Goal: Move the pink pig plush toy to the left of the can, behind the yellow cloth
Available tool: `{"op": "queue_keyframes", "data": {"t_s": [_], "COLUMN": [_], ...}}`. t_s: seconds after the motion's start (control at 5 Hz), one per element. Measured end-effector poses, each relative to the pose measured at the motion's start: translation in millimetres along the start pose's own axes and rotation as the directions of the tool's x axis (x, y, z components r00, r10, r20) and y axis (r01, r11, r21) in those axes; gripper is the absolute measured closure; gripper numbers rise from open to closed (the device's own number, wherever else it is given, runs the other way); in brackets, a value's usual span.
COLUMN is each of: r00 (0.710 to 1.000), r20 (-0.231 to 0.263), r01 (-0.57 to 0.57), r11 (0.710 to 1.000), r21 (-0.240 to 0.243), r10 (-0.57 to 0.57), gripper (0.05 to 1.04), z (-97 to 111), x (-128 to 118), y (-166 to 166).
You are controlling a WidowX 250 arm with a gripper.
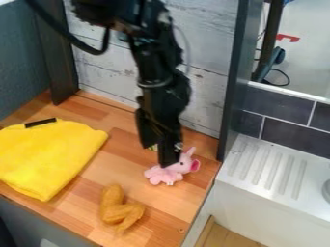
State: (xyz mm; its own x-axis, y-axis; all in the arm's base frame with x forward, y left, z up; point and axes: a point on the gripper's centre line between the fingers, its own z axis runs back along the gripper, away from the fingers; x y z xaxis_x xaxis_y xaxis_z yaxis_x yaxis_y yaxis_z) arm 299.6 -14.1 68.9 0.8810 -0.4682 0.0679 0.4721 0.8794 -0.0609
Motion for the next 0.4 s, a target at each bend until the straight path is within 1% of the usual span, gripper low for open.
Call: {"op": "queue_keyframes", "data": {"t_s": [0.2, 0.4], "r00": [0.999, 1.0], "r20": [0.009, -0.014], "r01": [0.049, 0.027], "r11": [0.997, 0.995], "r21": [0.058, 0.097], "r10": [-0.049, -0.026], "gripper": [0.083, 0.083], "z": [-5.6, -16.9], "x": [14.3, 19.5], "y": [-14.1, -9.5]}}
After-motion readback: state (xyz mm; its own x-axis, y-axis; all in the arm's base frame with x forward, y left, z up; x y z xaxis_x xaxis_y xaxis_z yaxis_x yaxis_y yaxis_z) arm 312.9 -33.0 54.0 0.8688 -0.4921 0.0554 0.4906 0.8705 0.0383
